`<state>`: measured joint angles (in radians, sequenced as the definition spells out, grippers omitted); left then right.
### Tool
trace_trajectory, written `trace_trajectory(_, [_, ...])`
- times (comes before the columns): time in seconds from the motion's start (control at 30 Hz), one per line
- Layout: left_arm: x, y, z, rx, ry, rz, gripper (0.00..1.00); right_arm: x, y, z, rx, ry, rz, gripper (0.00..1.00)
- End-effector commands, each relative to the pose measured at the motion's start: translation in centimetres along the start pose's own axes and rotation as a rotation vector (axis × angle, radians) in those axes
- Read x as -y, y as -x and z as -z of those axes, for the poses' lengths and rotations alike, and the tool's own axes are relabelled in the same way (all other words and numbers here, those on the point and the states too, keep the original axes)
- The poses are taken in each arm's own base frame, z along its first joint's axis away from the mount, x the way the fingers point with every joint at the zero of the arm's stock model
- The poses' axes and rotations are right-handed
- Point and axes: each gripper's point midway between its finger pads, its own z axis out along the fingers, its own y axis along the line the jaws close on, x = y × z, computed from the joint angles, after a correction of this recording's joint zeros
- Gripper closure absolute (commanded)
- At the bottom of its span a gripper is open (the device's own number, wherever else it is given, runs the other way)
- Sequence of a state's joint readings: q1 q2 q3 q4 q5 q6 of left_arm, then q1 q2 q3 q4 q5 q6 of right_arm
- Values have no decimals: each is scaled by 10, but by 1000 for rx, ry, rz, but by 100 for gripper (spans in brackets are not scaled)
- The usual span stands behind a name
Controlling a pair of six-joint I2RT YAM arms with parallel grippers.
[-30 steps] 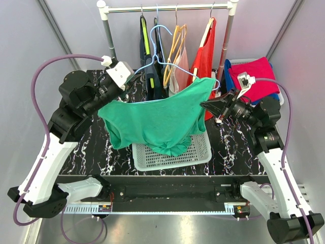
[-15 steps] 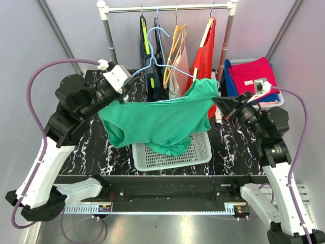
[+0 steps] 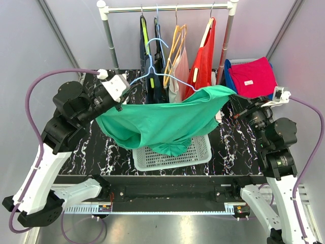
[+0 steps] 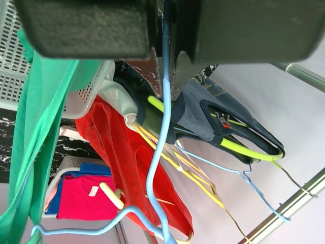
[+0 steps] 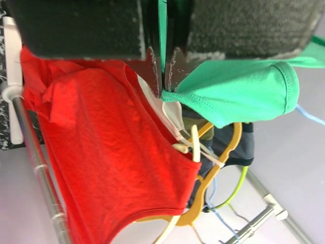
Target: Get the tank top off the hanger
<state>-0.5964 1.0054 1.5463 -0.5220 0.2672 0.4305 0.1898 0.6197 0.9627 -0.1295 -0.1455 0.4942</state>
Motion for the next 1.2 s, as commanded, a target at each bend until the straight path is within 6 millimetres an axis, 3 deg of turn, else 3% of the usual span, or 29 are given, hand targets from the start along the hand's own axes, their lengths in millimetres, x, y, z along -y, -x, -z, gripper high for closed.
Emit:
trace_trajectory(0.0, [4, 22, 13, 74, -31, -48, 100, 11, 28, 4, 98, -104, 2, 100])
trace_trajectory(0.13, [19, 26, 23, 71, -113, -74, 100, 32, 39, 12, 158, -230, 14, 100])
trace_trajectory(0.23, [22, 26, 26, 76, -130, -92, 100, 29, 42, 12, 162, -222, 14, 100])
trace_trajectory(0.4, [19, 30, 26, 82, -120, -91, 100, 31, 32, 8, 128, -216, 2, 100])
trace_trajectory(0.6, [-10, 57, 29, 146, 21, -84, 100, 47, 26, 23, 126, -298, 10, 100])
trace_trajectory(0.73, [-28, 82, 26, 224, 96, -24, 100, 49, 9, 29, 75, -288, 6, 100])
trace_trajectory(0.87, [-26, 91, 12, 252, 62, 90, 100, 30, -6, 20, 16, -165, -11, 100])
trace_trajectory(1.0, [-25, 89, -8, 258, 44, 177, 100, -13, -17, 15, -61, 86, -8, 98])
trace_trajectory(1.1, [-26, 87, -32, 261, 27, 265, 100, -33, -20, 11, -98, 198, -17, 98])
trace_trajectory(1.17, [-28, 101, -38, 297, 13, 314, 100, -40, -19, 9, -108, 234, -21, 98])
